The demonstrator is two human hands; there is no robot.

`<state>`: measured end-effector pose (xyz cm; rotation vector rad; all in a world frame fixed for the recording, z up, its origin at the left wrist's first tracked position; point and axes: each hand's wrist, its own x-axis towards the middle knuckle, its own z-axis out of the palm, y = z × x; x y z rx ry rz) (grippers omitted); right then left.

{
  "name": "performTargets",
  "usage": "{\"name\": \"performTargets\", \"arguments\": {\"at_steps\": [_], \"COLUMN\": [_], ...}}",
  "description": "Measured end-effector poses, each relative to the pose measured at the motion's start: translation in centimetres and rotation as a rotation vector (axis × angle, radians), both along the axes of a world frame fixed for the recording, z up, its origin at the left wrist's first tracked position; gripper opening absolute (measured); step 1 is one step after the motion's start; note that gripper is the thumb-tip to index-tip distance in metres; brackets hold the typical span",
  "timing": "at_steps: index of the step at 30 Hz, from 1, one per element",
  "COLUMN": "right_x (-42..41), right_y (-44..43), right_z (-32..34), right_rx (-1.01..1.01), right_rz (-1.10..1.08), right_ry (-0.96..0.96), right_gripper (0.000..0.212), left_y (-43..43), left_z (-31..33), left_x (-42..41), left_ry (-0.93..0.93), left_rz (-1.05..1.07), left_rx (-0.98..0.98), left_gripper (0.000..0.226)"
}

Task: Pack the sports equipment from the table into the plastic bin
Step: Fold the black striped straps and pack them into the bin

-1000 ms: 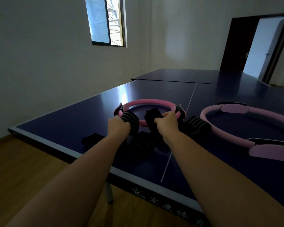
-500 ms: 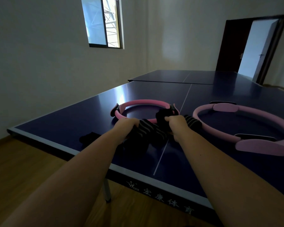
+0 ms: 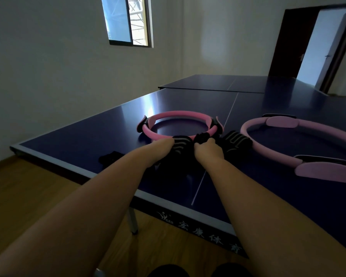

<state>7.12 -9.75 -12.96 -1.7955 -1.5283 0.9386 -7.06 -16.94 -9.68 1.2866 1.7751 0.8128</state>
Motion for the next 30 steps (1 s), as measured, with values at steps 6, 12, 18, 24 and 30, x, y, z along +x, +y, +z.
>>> {"name": "performTargets", "arguments": {"at_steps": [6,12,18,24,30], "right_x": [-1.3,-1.7,-1.4,-2.1,-5.8], "right_y": [2.2,1.6,0.3,-2.0,-5.5], "right_z": [-0.3,-0.2,-0.2,0.3,2.6], "right_rx": [-0.123,-0.149,-0.077,0.014,0.112], "right_rz": [-0.136,-0.104,-0.046,0.013,0.105], "right_ry": [0.226,0.425,0.597,0.922,0.961], "right_gripper": [0.085,0.057,0.038,0.054,0.036], "left_y": [-0.2,-0.5,-1.5,-3.1,-7.6], "left_z": [-0.5,-1.1,-1.0,2.3,4.4], "left_x": [-0.2,-0.1,0.7,-1.1,-6.8], "left_ry": [-0.237,-0.295,-0.421,-0.607,-0.758], "left_rz": [0.006,0.048,0.12,0.23,0.379], "left_rx": [-0.089,-0.158,-0.052,0.181,0.422], "left_gripper": [0.033,0.036,0.028,0.034,0.028]}}
